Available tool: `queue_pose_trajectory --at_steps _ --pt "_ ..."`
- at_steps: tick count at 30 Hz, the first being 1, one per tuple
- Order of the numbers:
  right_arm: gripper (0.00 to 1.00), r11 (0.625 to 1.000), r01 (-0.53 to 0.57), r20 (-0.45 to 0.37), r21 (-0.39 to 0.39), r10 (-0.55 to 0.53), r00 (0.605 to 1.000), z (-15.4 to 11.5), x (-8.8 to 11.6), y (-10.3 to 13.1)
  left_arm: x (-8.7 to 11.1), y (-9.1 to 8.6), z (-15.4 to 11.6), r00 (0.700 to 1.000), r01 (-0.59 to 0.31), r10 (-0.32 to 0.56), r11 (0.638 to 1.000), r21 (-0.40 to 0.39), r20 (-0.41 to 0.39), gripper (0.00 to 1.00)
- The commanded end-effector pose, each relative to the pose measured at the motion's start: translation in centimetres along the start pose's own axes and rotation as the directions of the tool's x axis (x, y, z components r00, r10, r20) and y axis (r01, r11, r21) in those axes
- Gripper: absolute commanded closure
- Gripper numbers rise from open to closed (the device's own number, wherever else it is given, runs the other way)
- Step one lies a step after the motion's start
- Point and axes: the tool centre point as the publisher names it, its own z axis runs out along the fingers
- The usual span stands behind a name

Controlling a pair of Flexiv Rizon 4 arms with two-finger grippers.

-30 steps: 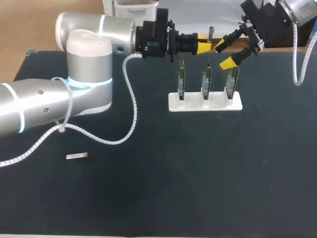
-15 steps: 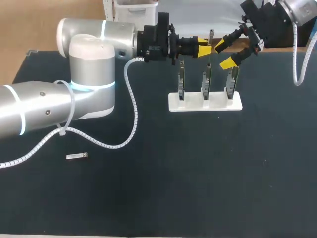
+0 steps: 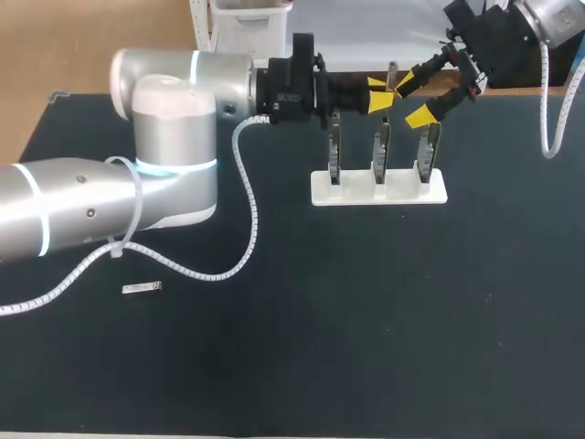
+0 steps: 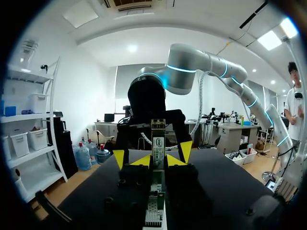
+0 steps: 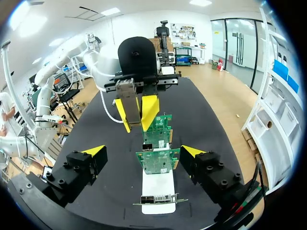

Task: Pick up the optical module with the left hand, and insert it into the network port with the right hand.

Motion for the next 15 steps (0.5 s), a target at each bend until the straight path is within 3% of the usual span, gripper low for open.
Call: queue_pose_trajectory --at_steps 1,15 --pt "0.00 1.000 0.000 0.000 0.005 0.000 1.000 0.02 0.01 0.20 0.22 0.24 0.31 1.000 -0.001 0.001 1.000 0.006 0.005 1.00" --pt "0.00 1.000 0.000 0.000 0.005 0.000 1.000 0.02 0.01 0.20 0.53 0.33 0.31 1.000 -0.001 0.001 1.000 0.001 -0.005 1.00"
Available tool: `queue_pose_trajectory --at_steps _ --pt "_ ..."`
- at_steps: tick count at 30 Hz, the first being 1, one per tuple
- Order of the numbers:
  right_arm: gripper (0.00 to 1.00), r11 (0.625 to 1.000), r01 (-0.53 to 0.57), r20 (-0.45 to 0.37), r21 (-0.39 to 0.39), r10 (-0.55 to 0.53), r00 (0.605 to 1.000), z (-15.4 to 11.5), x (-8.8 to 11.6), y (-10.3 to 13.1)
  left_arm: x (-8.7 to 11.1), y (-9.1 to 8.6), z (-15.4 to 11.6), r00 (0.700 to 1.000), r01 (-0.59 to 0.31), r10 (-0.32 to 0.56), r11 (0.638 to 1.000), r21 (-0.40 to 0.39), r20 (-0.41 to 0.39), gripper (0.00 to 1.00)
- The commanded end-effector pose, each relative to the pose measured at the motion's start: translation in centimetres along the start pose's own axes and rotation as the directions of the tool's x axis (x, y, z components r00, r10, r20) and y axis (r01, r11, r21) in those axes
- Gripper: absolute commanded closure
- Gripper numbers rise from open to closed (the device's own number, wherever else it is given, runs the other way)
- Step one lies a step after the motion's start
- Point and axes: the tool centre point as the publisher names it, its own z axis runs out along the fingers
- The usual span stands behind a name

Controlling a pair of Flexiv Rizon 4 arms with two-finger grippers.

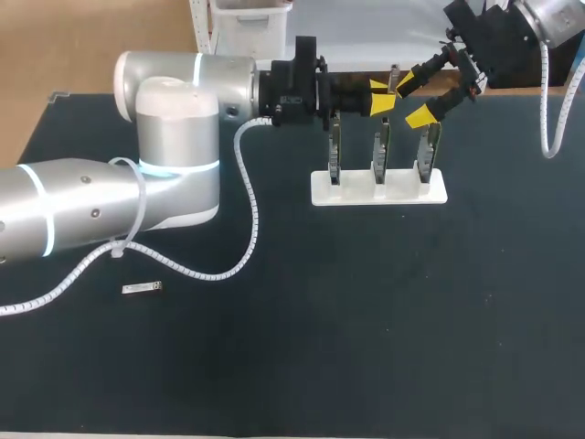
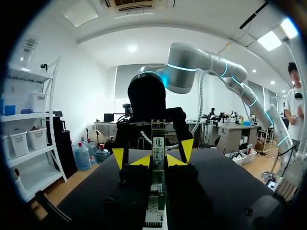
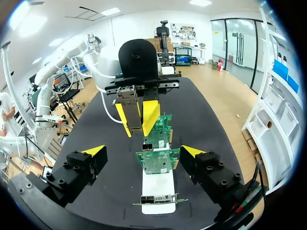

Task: Pick up the optical module with the left hand, and insert it into the network port with the right hand.

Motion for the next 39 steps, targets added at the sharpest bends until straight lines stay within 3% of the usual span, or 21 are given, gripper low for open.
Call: queue_pose_trajectory --at_steps 1,39 --pt "0.00 1.000 0.000 0.000 0.005 0.000 1.000 0.02 0.01 0.20 0.15 0.19 0.05 1.000 0.003 -0.003 1.000 0.002 0.001 1.00" --pt "0.00 1.000 0.000 0.000 0.005 0.000 1.000 0.02 0.01 0.20 1.01 0.33 -0.06 0.999 0.035 -0.035 0.999 0.003 0.000 1.00"
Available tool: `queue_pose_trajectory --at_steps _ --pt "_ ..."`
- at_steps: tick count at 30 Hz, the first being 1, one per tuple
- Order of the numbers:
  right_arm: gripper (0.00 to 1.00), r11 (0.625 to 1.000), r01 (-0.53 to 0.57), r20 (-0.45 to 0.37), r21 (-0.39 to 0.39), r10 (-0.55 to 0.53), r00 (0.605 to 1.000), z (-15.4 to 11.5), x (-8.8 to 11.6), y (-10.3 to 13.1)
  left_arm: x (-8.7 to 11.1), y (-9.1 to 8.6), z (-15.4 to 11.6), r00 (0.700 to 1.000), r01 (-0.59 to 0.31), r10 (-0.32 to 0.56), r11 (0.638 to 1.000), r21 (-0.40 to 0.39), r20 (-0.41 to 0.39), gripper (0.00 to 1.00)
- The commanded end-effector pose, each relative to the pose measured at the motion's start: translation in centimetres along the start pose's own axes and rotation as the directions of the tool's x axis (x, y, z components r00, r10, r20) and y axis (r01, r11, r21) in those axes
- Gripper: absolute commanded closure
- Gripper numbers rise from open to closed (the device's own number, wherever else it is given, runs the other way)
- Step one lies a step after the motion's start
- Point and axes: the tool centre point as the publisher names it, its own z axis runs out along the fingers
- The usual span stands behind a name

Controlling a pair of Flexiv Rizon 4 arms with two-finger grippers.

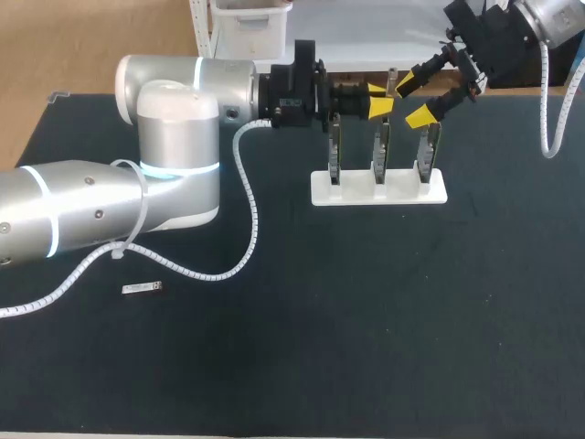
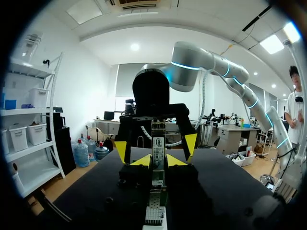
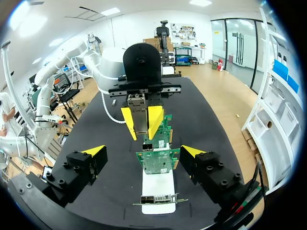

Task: Pick up the optical module with the left hand, and insert it into the network port with the right hand.

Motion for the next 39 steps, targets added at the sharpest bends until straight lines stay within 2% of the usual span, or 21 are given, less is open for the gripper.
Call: queue_pose_trajectory --at_steps 1,39 --pt "0.00 1.000 0.000 0.000 0.005 0.000 1.000 0.02 0.01 0.20 0.16 0.01 -0.01 1.000 0.006 -0.006 1.000 -0.001 0.001 1.00" --pt "0.00 1.000 0.000 0.000 0.005 0.000 1.000 0.02 0.01 0.20 0.63 0.49 -0.23 1.000 0.021 -0.021 1.000 -0.009 -0.002 1.00"
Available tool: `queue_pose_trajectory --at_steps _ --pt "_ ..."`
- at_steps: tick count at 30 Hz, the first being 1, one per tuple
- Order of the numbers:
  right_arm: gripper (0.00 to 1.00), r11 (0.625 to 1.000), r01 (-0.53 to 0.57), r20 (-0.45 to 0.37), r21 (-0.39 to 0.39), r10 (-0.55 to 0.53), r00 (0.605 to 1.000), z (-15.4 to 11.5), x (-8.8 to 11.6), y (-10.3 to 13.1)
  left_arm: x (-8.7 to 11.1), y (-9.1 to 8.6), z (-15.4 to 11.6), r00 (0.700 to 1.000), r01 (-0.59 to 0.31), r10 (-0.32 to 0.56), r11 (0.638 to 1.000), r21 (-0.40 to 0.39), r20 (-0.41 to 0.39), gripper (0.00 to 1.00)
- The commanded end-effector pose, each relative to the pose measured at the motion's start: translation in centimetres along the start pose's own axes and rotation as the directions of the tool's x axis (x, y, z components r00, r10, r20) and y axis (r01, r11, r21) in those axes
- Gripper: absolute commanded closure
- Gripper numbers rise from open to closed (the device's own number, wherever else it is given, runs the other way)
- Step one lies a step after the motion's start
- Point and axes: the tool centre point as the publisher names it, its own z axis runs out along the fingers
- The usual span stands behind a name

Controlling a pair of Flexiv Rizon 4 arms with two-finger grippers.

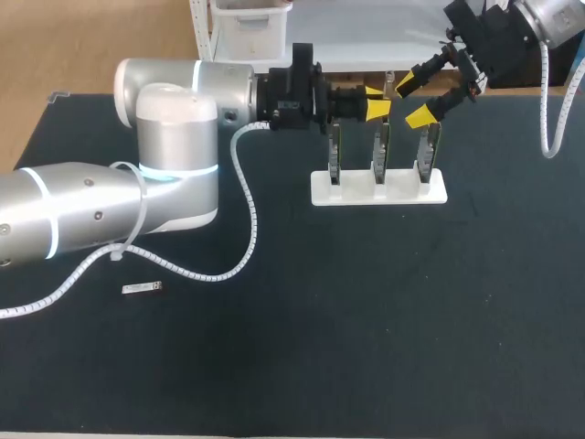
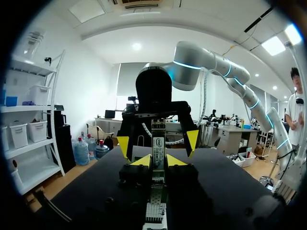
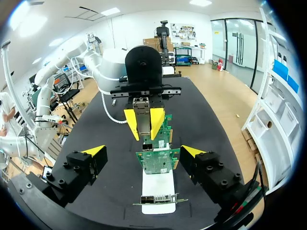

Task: Pick up the optical module with the left hand, and insert it into the network port with the right hand.

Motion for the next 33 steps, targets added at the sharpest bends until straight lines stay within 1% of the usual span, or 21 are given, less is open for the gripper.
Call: queue_pose_trajectory --at_steps 1,26,27,33 --pt "0.00 1.000 0.000 0.000 0.005 0.000 1.000 0.0 0.0 0.2 0.1 0.2 0.1 1.000 0.003 -0.003 1.000 -0.001 0.000 1.00" --pt "0.00 1.000 0.000 0.000 0.005 0.000 1.000 0.0 0.0 0.2 0.3 0.5 0.2 1.000 0.015 -0.015 1.000 -0.006 -0.005 1.00" --pt "0.00 0.999 0.006 -0.015 0.034 -0.005 1.000 -0.1 -0.2 0.2 0.3 0.5 0.2 1.000 0.015 -0.015 1.000 -0.006 -0.005 1.00" --pt "0.00 0.994 0.012 -0.008 0.105 -0.011 1.000 -1.4 -1.4 -0.2 0.3 0.5 0.2 1.000 0.015 -0.015 1.000 -0.006 -0.005 1.00"
